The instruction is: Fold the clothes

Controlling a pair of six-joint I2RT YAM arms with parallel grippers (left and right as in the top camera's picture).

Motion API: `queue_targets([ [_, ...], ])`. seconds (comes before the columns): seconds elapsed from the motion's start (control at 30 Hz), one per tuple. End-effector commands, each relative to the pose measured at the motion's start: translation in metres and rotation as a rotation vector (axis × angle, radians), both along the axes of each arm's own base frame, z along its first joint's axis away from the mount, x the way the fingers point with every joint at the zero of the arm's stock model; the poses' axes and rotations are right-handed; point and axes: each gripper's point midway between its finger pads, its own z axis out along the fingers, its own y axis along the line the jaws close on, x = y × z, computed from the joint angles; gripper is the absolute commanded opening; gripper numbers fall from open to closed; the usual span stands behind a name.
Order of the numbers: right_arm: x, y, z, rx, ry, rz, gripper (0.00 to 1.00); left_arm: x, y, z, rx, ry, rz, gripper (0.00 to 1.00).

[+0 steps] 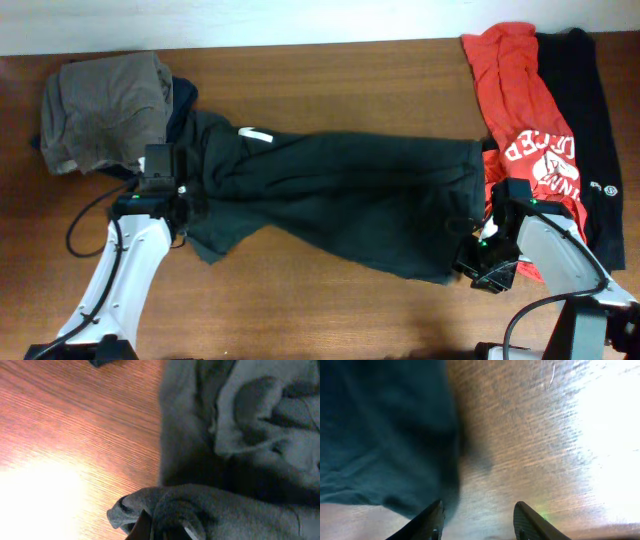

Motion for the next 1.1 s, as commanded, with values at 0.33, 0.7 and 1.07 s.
queue_targets([
  [0.33,0.002,0.013,-0.004,0.057,-0.010,-0.032,0.44,0.009,0.009,0.011,0.033,-0.046,-0.009,0.01],
  [0.7,0.002,0.047,-0.021,0.068,-0.043,0.028,0.38,0.009,0.009,0.011,0.032,-0.046,-0.010,0.01],
  [1.07,0.013,0.032,0.004,0.068,-0.040,0.001,0.04,0.012,0.011,0.026,0.053,-0.041,-0.038,0.00],
])
